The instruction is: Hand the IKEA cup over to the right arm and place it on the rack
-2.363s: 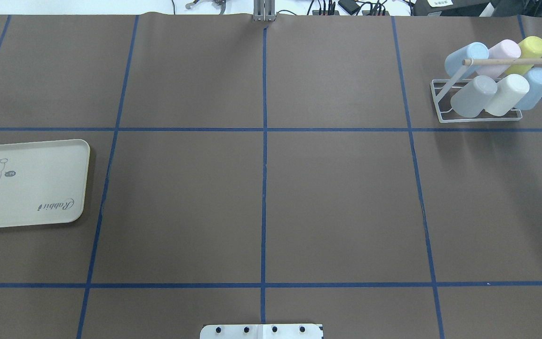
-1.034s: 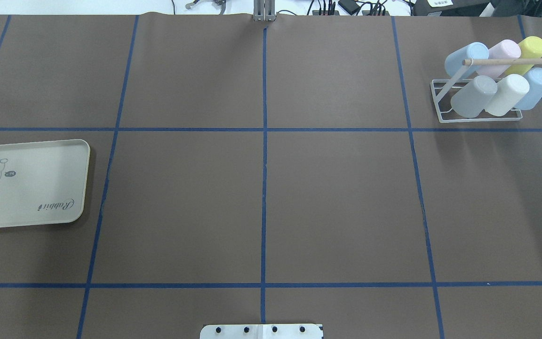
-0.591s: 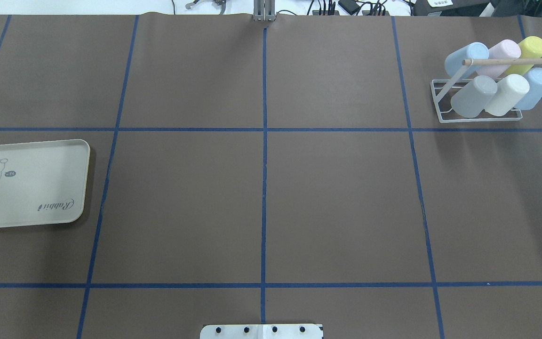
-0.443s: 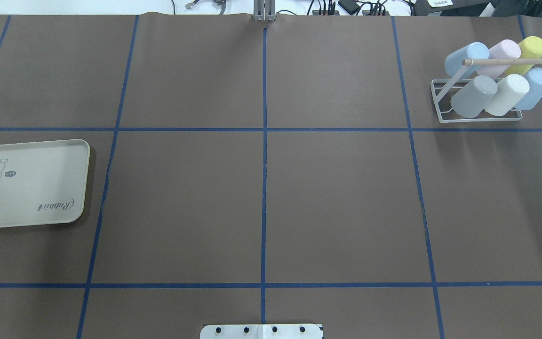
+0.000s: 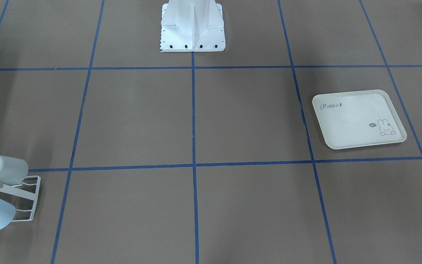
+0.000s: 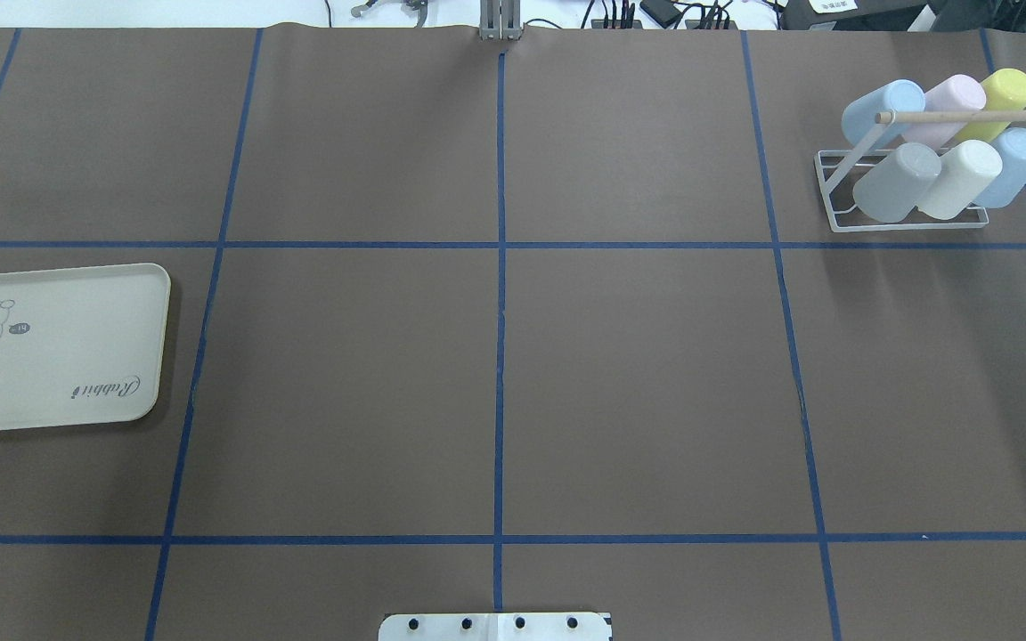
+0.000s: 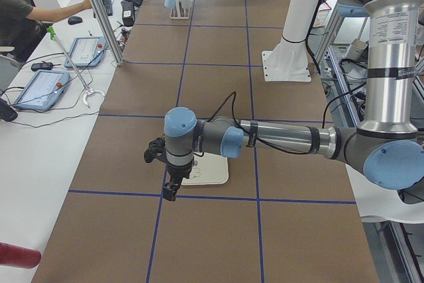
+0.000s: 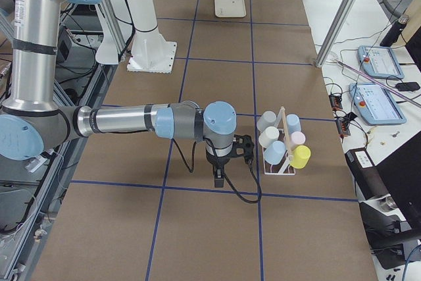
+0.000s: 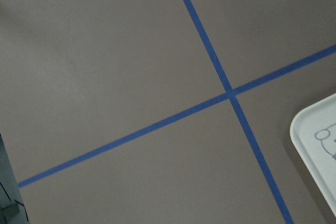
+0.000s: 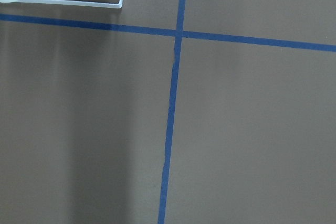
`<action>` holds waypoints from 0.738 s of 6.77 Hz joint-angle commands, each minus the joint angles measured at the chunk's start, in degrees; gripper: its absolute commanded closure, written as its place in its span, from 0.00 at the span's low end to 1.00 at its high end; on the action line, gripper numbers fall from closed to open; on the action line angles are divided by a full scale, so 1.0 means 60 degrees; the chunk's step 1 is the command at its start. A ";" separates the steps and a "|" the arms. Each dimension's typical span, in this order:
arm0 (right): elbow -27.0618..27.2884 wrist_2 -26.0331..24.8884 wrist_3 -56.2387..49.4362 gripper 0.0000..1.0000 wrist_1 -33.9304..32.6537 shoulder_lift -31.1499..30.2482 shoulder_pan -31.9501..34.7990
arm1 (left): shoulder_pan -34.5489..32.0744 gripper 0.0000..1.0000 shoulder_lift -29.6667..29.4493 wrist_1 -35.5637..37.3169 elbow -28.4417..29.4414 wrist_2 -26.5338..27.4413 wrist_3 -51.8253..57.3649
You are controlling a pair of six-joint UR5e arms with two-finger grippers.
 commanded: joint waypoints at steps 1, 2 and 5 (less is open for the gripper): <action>-0.0036 0.0022 0.0000 0.00 -0.0076 0.0000 0.0000 | 0.0038 0.00 0.0241 0.0469 -0.0261 -0.1473 -0.0088; 0.0022 0.0037 0.0014 0.00 -0.0410 0.0087 0.0000 | 0.0039 0.00 0.0226 0.0338 -0.0259 -0.1465 -0.0118; 0.0037 0.0491 0.0014 0.00 -0.0692 0.0147 0.0014 | 0.0039 0.00 0.0094 0.0337 -0.0157 -0.1057 -0.0089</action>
